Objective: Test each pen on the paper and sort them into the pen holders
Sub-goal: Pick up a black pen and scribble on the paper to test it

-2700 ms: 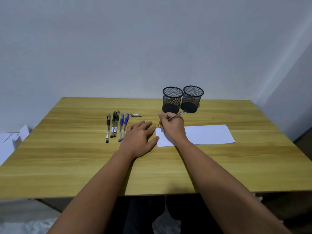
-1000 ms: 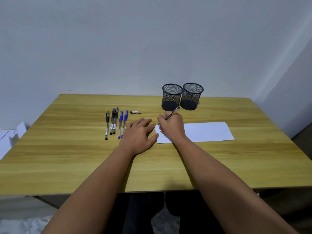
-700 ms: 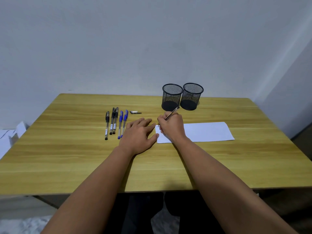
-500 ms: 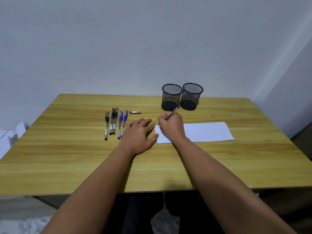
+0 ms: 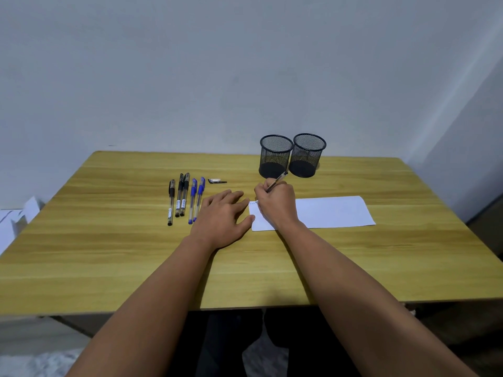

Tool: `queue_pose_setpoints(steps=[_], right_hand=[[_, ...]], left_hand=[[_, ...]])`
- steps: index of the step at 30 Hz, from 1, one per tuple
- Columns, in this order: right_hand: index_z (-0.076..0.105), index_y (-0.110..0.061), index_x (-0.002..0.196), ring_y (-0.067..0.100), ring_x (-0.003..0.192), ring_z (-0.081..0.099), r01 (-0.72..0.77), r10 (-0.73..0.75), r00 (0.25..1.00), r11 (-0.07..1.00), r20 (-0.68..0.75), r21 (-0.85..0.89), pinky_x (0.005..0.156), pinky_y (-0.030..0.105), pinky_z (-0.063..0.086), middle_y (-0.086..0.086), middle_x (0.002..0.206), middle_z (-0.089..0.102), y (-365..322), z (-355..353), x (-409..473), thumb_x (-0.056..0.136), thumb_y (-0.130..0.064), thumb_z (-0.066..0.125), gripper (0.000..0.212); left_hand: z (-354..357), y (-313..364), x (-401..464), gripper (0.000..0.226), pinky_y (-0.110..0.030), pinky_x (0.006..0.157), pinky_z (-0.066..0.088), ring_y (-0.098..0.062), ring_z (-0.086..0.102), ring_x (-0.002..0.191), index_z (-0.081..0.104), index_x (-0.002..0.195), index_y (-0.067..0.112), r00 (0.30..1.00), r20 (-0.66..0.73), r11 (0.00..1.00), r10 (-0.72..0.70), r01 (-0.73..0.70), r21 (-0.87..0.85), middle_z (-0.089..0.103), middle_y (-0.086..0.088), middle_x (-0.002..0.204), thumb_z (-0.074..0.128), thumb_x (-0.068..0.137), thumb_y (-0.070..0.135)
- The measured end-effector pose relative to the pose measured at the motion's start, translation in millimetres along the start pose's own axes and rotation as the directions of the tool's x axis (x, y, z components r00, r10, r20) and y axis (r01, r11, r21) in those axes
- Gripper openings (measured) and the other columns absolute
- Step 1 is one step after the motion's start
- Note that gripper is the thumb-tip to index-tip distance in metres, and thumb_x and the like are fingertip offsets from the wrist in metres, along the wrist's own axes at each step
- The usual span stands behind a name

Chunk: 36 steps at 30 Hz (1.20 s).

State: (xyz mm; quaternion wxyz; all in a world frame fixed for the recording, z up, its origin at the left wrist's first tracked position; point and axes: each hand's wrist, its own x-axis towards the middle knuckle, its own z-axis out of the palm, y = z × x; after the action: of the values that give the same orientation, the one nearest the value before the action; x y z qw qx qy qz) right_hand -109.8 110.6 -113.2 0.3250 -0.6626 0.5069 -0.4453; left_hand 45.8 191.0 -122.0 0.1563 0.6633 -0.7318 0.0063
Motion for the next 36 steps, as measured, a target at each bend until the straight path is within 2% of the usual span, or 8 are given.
queue_pose_setpoints(steps=[9, 19, 21, 23, 25, 28, 33, 36], right_hand=[[0.037, -0.033, 0.055, 0.01, 0.05, 0.039, -0.001, 0.0, 1.0, 1.0, -0.01, -0.011, 0.059, 0.029, 0.036, -0.018, 0.044, 0.044, -4.4, -2.2, -2.6, 0.097, -0.007, 0.063, 0.056], [0.037, -0.029, 0.056, 0.013, 0.051, 0.039, -0.039, 0.039, 0.999, 0.999, -0.028, -0.011, 0.057, 0.028, 0.035, -0.012, 0.053, 0.038, -11.6, -3.7, -5.7, 0.1, -0.01, 0.061, 0.054], [0.031, -0.021, 0.058, 0.021, 0.055, 0.034, -0.092, 0.094, 0.994, 0.994, -0.05, 0.055, 0.055, 0.03, 0.033, -0.005, 0.055, 0.033, -12.8, -5.3, -4.0, 0.096, -0.01, 0.059, 0.049], [0.032, -0.013, 0.062, 0.023, 0.056, 0.038, -0.187, 0.197, 0.979, 0.968, -0.044, 0.17, 0.052, 0.032, 0.035, 0.004, 0.056, 0.035, -16.5, -9.7, -0.8, 0.093, -0.011, 0.058, 0.041], [0.042, -0.01, 0.066, 0.024, 0.051, 0.047, -0.289, 0.292, 0.956, 0.922, 0.029, 0.259, 0.048, 0.03, 0.039, 0.012, 0.057, 0.047, -20.3, -16.3, 3.7, 0.098, -0.011, 0.059, 0.036], [0.051, -0.012, 0.069, 0.019, 0.045, 0.048, -0.379, 0.343, 0.925, 0.859, 0.162, 0.345, 0.042, 0.026, 0.037, 0.013, 0.06, 0.058, -27.0, -27.4, 7.1, 0.106, -0.019, 0.064, 0.04], [0.057, -0.005, 0.075, 0.011, 0.038, 0.048, -0.294, 0.284, 0.955, 0.875, 0.083, 0.386, 0.037, 0.019, 0.036, 0.004, 0.05, 0.058, -30.3, -49.7, 11.7, 0.107, -0.019, 0.066, 0.036], [0.053, -0.007, 0.07, 0.009, 0.035, 0.047, -0.246, 0.243, 0.968, 0.89, 0.056, 0.385, 0.037, 0.019, 0.037, 0.002, 0.048, 0.058, -27.8, -61.8, 11.2, 0.107, -0.017, 0.066, 0.04]], left_hand=[[-0.5, 0.8, 0.1, 0.064, -0.045, 0.116, 0.025, -0.018, 0.028, 0.151, 0.051, 0.147, 0.035, 1.0, 0.004, 1.0, -0.002, 0.002, 0.0, 0.041, 0.008, 0.159, 0.035, 0.093, 0.066], [0.3, 0.0, 0.3, 0.063, -0.046, 0.115, 0.026, -0.017, 0.028, 0.15, 0.051, 0.146, 0.036, 1.0, 0.008, 1.0, -0.007, 0.007, 0.002, 0.042, 0.01, 0.158, 0.036, 0.093, 0.067], [-0.2, 0.3, 0.5, 0.062, -0.045, 0.115, 0.026, -0.017, 0.028, 0.15, 0.051, 0.147, 0.037, 1.0, 0.008, 1.0, -0.007, 0.007, 0.003, 0.042, 0.01, 0.158, 0.037, 0.094, 0.067], [-1.2, 0.6, 0.2, 0.062, -0.045, 0.116, 0.025, -0.017, 0.027, 0.151, 0.05, 0.147, 0.036, 1.0, 0.009, 1.0, -0.01, 0.01, 0.003, 0.041, 0.01, 0.159, 0.038, 0.094, 0.066], [-2.4, 1.0, 0.5, 0.063, -0.044, 0.116, 0.025, -0.017, 0.027, 0.151, 0.05, 0.147, 0.036, 1.0, 0.016, 1.0, -0.014, 0.014, 0.001, 0.04, 0.01, 0.159, 0.037, 0.094, 0.066], [-4.4, 1.4, 0.4, 0.07, -0.044, 0.117, 0.025, -0.016, 0.027, 0.151, 0.049, 0.148, 0.035, 0.999, 0.031, 1.0, -0.016, 0.016, -0.008, 0.04, 0.01, 0.16, 0.031, 0.091, 0.069], [-9.5, 2.3, 0.1, 0.071, -0.045, 0.117, 0.027, -0.019, 0.03, 0.15, 0.045, 0.152, 0.027, 0.999, 0.042, 0.998, -0.034, 0.036, -0.048, 0.042, 0.006, 0.159, 0.04, 0.092, 0.064], [-15.6, 2.5, 1.5, 0.062, -0.043, 0.112, 0.038, -0.02, 0.042, 0.141, 0.057, 0.142, 0.026, 0.999, 0.014, 0.995, -0.041, 0.042, -0.091, 0.051, 0.004, 0.151, 0.048, 0.093, 0.061]])
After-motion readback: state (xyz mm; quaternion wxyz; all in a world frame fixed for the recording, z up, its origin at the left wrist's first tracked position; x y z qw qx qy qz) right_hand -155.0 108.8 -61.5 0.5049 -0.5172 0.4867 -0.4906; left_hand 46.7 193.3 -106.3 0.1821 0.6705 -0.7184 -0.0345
